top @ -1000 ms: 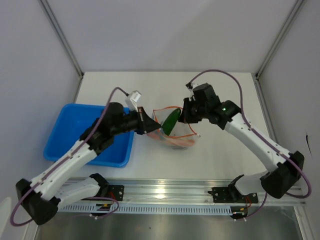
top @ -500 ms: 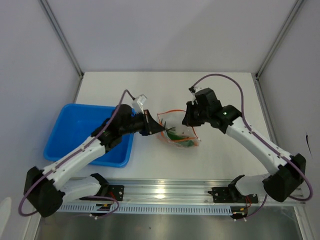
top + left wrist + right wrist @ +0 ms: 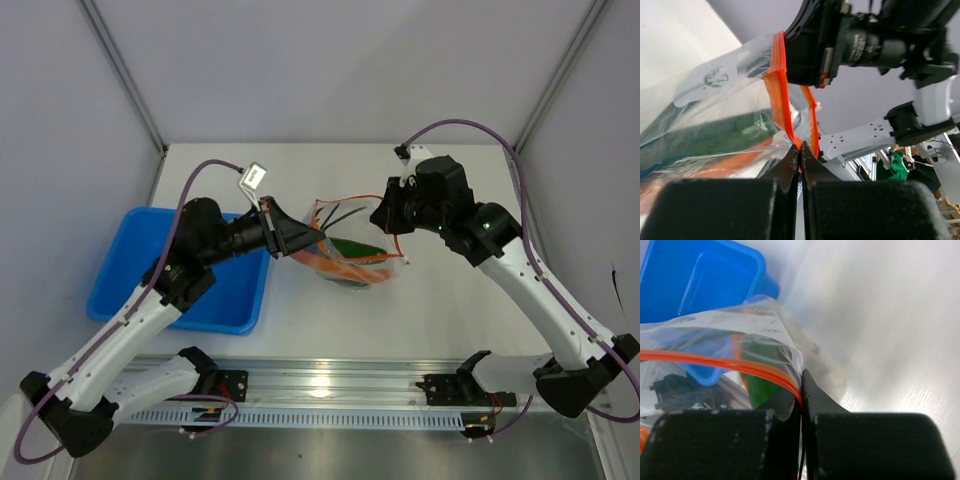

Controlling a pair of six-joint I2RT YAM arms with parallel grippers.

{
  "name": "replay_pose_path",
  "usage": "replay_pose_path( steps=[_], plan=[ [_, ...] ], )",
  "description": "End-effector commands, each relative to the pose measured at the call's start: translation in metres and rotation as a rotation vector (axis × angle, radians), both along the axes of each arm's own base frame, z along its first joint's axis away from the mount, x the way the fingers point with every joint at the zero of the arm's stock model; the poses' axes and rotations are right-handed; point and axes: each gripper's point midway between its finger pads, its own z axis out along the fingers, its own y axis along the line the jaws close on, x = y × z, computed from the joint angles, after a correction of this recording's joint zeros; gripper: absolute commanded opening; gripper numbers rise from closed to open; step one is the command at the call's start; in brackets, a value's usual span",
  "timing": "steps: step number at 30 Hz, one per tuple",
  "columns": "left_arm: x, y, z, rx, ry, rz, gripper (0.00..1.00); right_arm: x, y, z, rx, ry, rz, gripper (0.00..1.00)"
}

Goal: Place the food in the zip-top bag and seal the zipper
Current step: Adjust the zipper food storage bag at the center of the board.

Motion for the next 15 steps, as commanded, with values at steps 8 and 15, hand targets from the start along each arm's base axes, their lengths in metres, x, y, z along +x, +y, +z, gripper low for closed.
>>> replay_pose_path(
  steps=[8, 15],
  plan=[
    [0.001, -0.017, -0.085, 0.035, 0.282, -0.062, 0.01, 0.004, 0.003, -0.062, -0.046, 0.11, 0.03, 0.0],
    [0.008, -0.002, -0.066, 0.061, 0.206, 0.036, 0.01, 0.007, 0.008, -0.061, -0.044, 0.104, 0.069, 0.12]
  ],
)
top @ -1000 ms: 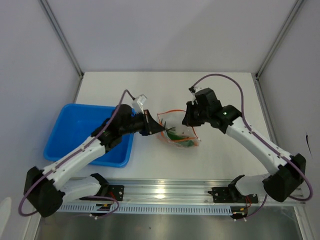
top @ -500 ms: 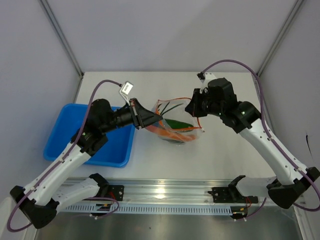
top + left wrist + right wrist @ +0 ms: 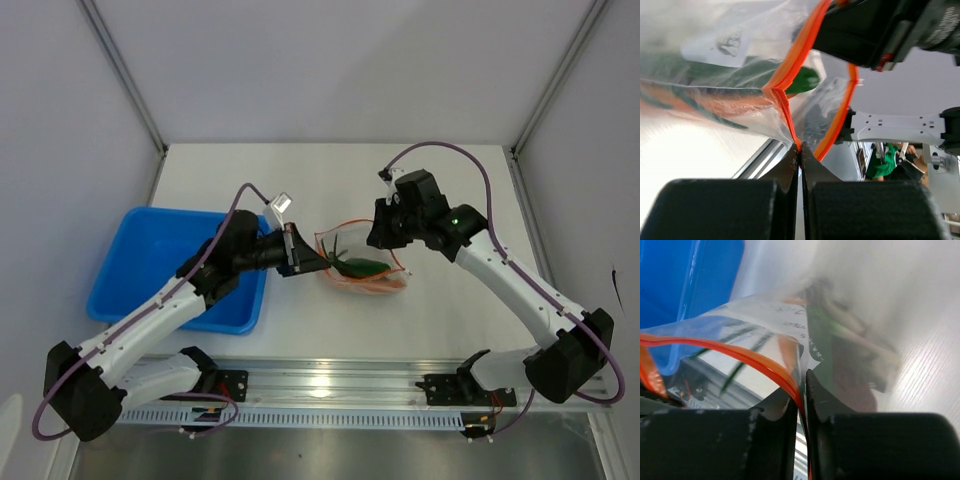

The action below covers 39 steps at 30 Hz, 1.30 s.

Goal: Place the food in the zip-top bag and seal the zipper
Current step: Adjust the zipper food storage bag at the center of the board.

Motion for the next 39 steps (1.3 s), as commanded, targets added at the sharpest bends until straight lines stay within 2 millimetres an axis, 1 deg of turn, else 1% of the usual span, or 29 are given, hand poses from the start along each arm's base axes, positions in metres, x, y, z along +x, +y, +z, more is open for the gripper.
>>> replay_pose_path(
  steps=[1, 2, 3, 5, 7, 8, 9, 10, 11, 12, 13, 14, 15, 16, 17, 19, 20, 21, 23, 24, 25, 27, 28, 29, 30, 32, 33, 37, 39],
  plan=[
    [0.006, 0.004, 0.057, -0.094, -0.129, 0.04, 0.01, 0.01, 0.01, 0.027, 0.061, -0.077, 0.042, 0.14],
    [0.006, 0.003, 0.061, -0.106, -0.128, 0.043, 0.01, 0.01, 0.011, 0.025, 0.063, -0.075, 0.051, 0.17],
    [0.007, 0.002, 0.064, -0.123, -0.13, 0.048, 0.01, 0.009, 0.012, 0.024, 0.07, -0.069, 0.06, 0.24],
    [0.008, 0.001, 0.071, -0.154, -0.111, 0.061, 0.01, 0.01, 0.013, 0.023, 0.08, -0.065, 0.069, 0.32],
    [0.01, 0.0, 0.079, -0.183, -0.111, 0.071, 0.0, 0.012, 0.012, 0.025, 0.095, -0.068, 0.074, 0.43],
    [0.013, 0.0, 0.08, -0.185, -0.109, 0.084, 0.01, 0.012, 0.012, 0.026, 0.103, -0.07, 0.076, 0.46],
    [0.014, 0.0, 0.083, -0.189, -0.112, 0.094, 0.01, 0.012, 0.01, 0.031, 0.114, -0.083, 0.078, 0.54],
    [0.015, 0.001, 0.086, -0.194, -0.113, 0.105, 0.01, 0.013, 0.008, 0.033, 0.125, -0.095, 0.072, 0.58],
    [0.019, 0.003, 0.087, -0.193, -0.112, 0.126, 0.01, 0.011, 0.006, 0.044, 0.15, -0.119, 0.078, 0.6],
    [0.021, 0.005, 0.087, -0.193, -0.111, 0.142, 0.01, 0.01, 0.004, 0.05, 0.164, -0.135, 0.079, 0.65],
    [0.022, 0.006, 0.084, -0.191, -0.095, 0.157, 0.01, 0.01, 0.001, 0.054, 0.178, -0.152, 0.079, 0.69],
    [0.023, 0.008, 0.082, -0.189, -0.088, 0.172, 0.01, 0.008, -0.002, 0.06, 0.192, -0.168, 0.081, 0.7],
    [0.026, 0.011, 0.082, -0.196, -0.08, 0.198, 0.01, 0.005, -0.006, 0.073, 0.213, -0.211, 0.079, 0.76],
    [0.028, 0.013, 0.074, -0.192, -0.066, 0.211, 0.01, 0.005, -0.012, 0.076, 0.217, -0.227, 0.07, 0.77],
    [0.03, 0.014, 0.079, -0.212, -0.08, 0.218, 0.0, 0.003, -0.016, 0.078, 0.219, -0.24, 0.059, 0.82],
    [0.03, 0.015, 0.078, -0.216, -0.071, 0.217, 0.01, -0.003, -0.025, 0.086, 0.238, -0.274, 0.048, 0.86],
    [0.031, 0.015, 0.077, -0.214, -0.072, 0.216, 0.0, -0.001, -0.033, 0.087, 0.241, -0.277, 0.026, 0.89],
    [0.031, 0.015, 0.076, -0.213, -0.066, 0.206, 0.01, -0.004, -0.036, 0.089, 0.253, -0.278, 0.026, 0.92],
    [0.032, 0.016, 0.073, -0.209, -0.061, 0.207, 0.01, -0.007, -0.046, 0.091, 0.281, -0.283, 0.003, 0.93],
    [0.031, 0.016, 0.07, -0.205, -0.056, 0.207, 0.0, -0.01, -0.044, 0.095, 0.314, -0.29, 0.023, 0.94],
    [0.031, 0.015, 0.07, -0.206, -0.055, 0.206, 0.01, -0.013, -0.045, 0.086, 0.326, -0.271, 0.02, 0.94],
    [0.032, 0.016, 0.068, -0.203, -0.051, 0.208, 0.0, -0.021, -0.044, 0.091, 0.383, -0.278, 0.037, 0.95],
    [0.032, 0.016, 0.068, -0.203, -0.049, 0.21, 0.01, -0.023, -0.044, 0.08, 0.386, -0.258, 0.033, 0.96],
    [0.032, 0.016, 0.068, -0.204, -0.05, 0.21, 0.01, -0.029, -0.044, 0.081, 0.404, -0.267, 0.035, 0.96],
    [0.033, 0.017, 0.068, -0.203, -0.051, 0.214, 0.01, -0.032, -0.043, 0.075, 0.423, -0.257, 0.033, 0.96],
    [0.033, 0.018, 0.069, -0.204, -0.055, 0.224, 0.01, -0.04, -0.045, 0.077, 0.439, -0.271, 0.036, 0.97],
    [0.034, 0.019, 0.069, -0.204, -0.055, 0.231, 0.01, -0.042, -0.046, 0.072, 0.432, -0.254, 0.028, 0.97],
    [0.035, 0.023, 0.068, -0.2, -0.055, 0.256, 0.01, -0.062, -0.04, 0.055, 0.425, -0.177, 0.076, 0.95],
    [0.037, 0.023, 0.069, -0.202, -0.054, 0.262, 0.01, -0.068, -0.04, 0.048, 0.407, -0.166, 0.08, 0.95]
  ],
)
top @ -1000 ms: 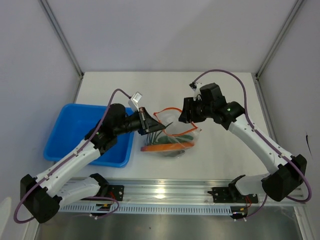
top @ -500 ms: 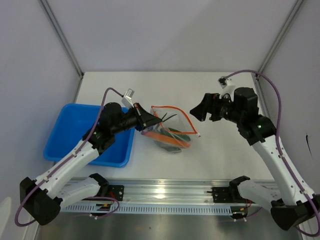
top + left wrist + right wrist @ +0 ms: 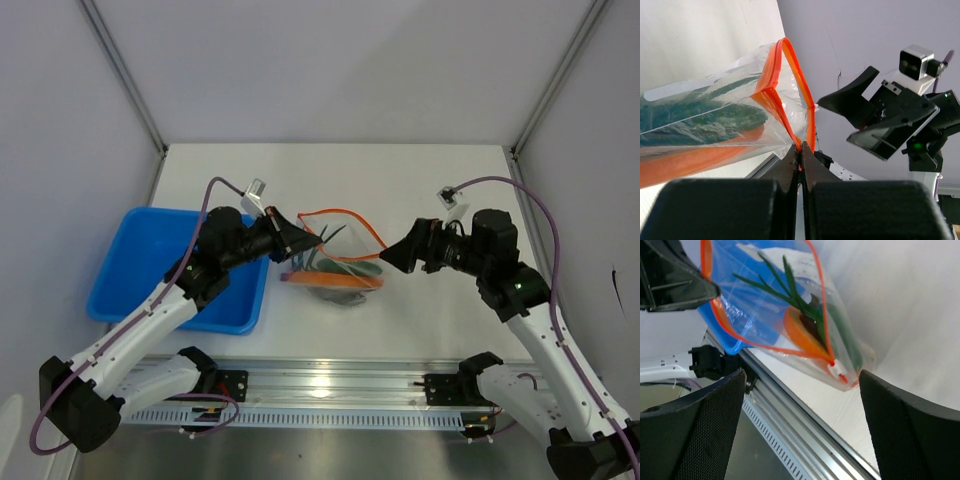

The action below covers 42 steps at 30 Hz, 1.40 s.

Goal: Place the food in the zip-top bag and seal the zipper
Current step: Adjust the zipper food storage bag at the center of the board.

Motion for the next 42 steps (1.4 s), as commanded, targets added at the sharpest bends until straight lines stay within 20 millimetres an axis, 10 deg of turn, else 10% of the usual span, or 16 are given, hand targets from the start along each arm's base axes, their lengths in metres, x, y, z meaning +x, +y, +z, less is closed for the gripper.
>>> replay_pose_path(
  steps=[1, 12, 30, 42],
  plan=[
    [0.003, 0.005, 0.023, -0.06, -0.049, 0.035, 0.01, -0.019, 0.007, -0.006, 0.003, 0.013, 0.057, 0.95],
    [0.005, 0.003, 0.018, -0.06, -0.026, 0.033, 0.01, -0.008, 0.022, -0.047, 0.043, -0.015, 0.037, 0.92],
    [0.006, 0.009, 0.004, -0.049, 0.013, 0.048, 0.01, 0.002, 0.053, -0.04, 0.094, -0.338, 0.147, 0.6],
    [0.007, 0.011, -0.003, -0.043, 0.033, 0.05, 0.01, -0.002, 0.044, -0.058, 0.068, -0.346, 0.127, 0.72]
  ],
)
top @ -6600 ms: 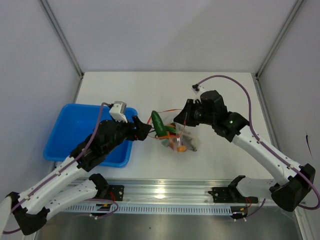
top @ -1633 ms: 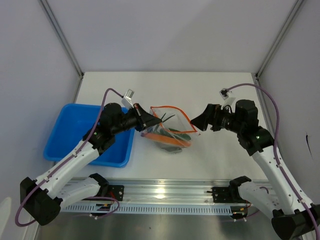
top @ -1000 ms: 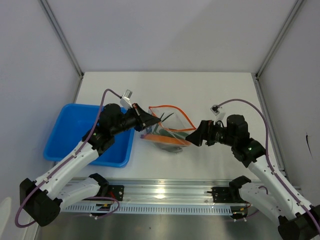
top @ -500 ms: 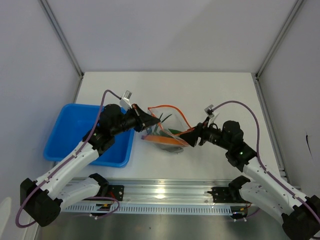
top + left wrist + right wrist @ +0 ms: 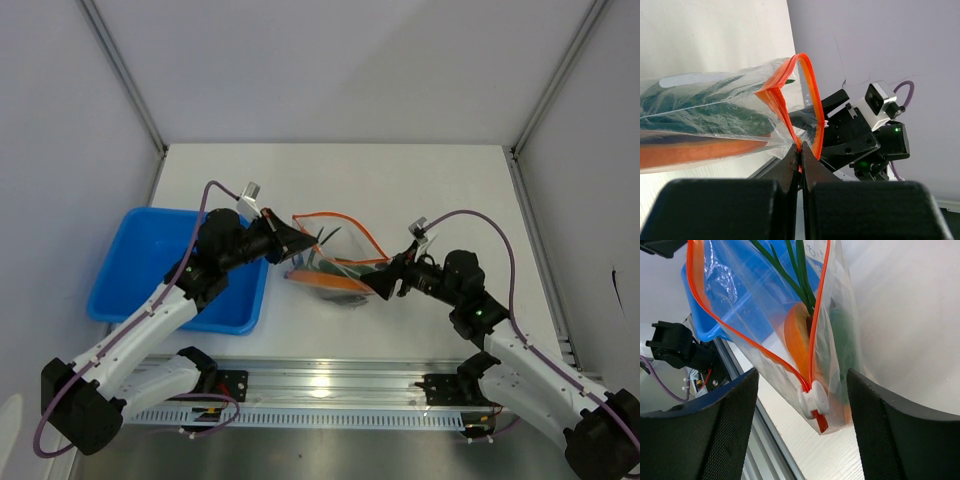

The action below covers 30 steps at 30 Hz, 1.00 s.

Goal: Place the food in the zip-top bag and seal the zipper
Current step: Adjust the zipper food storage bag at the center of the board.

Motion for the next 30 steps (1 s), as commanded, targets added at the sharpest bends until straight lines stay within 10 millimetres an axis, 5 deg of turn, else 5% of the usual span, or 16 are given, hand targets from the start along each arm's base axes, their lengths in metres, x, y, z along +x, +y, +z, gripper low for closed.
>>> replay_pose_path(
  steps=[1, 9, 11, 19, 22, 27, 30],
  plan=[
    [-0.001, 0.001, 0.011, -0.038, -0.022, -0.003, 0.01, 0.006, -0.001, 0.015, 0.022, -0.082, -0.015, 0.7],
    [0.0, 0.005, 0.008, -0.036, -0.016, 0.003, 0.01, 0.008, -0.001, 0.003, 0.033, -0.078, -0.014, 0.45],
    [0.001, 0.007, 0.007, -0.035, -0.016, 0.011, 0.0, 0.009, -0.002, -0.001, 0.04, -0.077, -0.022, 0.32],
    [0.001, 0.01, 0.004, -0.029, -0.012, 0.016, 0.0, 0.011, -0.006, -0.006, 0.052, -0.065, -0.03, 0.22],
    [0.0, 0.011, -0.001, -0.021, -0.007, 0.012, 0.0, 0.012, -0.005, 0.004, 0.066, -0.079, -0.021, 0.01],
    [0.0, 0.014, -0.006, 0.002, -0.02, 0.011, 0.0, 0.013, -0.003, 0.024, 0.08, -0.106, 0.015, 0.0],
    [0.003, 0.022, 0.003, 0.05, -0.107, 0.016, 0.13, 0.014, -0.004, 0.029, 0.067, -0.111, 0.027, 0.0]
  ],
)
